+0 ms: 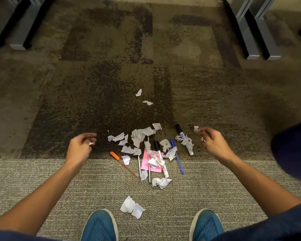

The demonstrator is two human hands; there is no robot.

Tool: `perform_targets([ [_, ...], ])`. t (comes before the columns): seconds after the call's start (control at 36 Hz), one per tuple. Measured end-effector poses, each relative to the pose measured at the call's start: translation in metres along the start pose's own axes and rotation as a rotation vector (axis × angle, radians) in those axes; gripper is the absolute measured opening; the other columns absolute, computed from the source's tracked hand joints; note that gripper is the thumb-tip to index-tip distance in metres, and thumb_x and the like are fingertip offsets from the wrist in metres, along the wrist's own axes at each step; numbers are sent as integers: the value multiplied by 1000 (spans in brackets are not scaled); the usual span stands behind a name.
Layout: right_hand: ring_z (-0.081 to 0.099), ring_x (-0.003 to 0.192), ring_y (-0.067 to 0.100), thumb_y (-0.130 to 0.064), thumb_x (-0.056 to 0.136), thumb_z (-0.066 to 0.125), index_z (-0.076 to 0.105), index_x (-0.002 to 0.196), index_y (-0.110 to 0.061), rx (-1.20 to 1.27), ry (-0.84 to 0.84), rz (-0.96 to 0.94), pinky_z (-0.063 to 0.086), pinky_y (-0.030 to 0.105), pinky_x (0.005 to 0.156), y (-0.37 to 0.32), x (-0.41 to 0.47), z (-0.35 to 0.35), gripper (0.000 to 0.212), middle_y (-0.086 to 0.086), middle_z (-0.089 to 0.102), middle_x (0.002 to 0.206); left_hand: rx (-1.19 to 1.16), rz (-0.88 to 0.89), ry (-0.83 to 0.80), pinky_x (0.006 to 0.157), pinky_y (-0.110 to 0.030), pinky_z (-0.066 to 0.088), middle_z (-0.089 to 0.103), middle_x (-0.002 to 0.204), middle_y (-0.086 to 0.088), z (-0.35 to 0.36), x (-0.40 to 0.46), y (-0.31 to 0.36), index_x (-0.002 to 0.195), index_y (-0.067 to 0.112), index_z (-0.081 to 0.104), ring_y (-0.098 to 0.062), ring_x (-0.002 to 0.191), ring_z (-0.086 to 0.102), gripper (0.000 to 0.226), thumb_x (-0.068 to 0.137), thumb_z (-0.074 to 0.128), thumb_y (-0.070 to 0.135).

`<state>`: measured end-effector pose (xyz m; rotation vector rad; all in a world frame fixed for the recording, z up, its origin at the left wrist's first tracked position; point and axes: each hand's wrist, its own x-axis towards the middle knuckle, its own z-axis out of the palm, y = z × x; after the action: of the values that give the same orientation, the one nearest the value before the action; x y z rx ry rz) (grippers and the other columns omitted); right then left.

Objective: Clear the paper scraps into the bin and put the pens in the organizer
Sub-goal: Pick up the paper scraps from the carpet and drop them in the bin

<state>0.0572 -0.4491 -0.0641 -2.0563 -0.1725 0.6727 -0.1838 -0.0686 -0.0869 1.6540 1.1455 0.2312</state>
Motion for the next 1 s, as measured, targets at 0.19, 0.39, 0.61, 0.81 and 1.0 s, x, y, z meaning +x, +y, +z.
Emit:
perform_targets([
  [0.19,59,67,14,-38,100,53,61,111,-29,-182,48,37,56,36,60,3,5,3,16,-5,67,89,-125,-48,67,70,-19,41,69,95,1,-2,12,0,100,22,70,-3,82,58,23,90,59,5],
  [0.39,63,73,4,-46,91,66,56,108,-30,-380,7,-15,39,14,48,12,8,12,25,-17,61,89,294,70,24,78,-29,42,64,100,2,-1,16,-12,108,21,67,-15,93,58,33,77,79,24],
  [0.61,69,75,14,-54,89,63,48,116,-26,-534,-125,-56,45,18,53,24,8,34,42,1,67,91,635,233,27,76,-33,44,65,99,-20,-2,19,-21,90,7,73,-33,87,62,13,78,77,10],
  [0.81,68,55,22,-39,100,52,53,107,-25,-518,-79,-61,49,26,43,22,8,30,16,5,67,74,575,178,57,65,-30,40,68,76,-7,-4,15,-24,84,10,67,-24,74,62,6,82,70,5],
  [1.0,63,68,16,-32,103,48,52,104,-29,-163,-27,101,48,29,55,17,7,11,5,3,71,89,367,108,59,56,-34,39,64,76,3,-6,10,-25,88,22,64,-13,63,53,6,90,63,16],
])
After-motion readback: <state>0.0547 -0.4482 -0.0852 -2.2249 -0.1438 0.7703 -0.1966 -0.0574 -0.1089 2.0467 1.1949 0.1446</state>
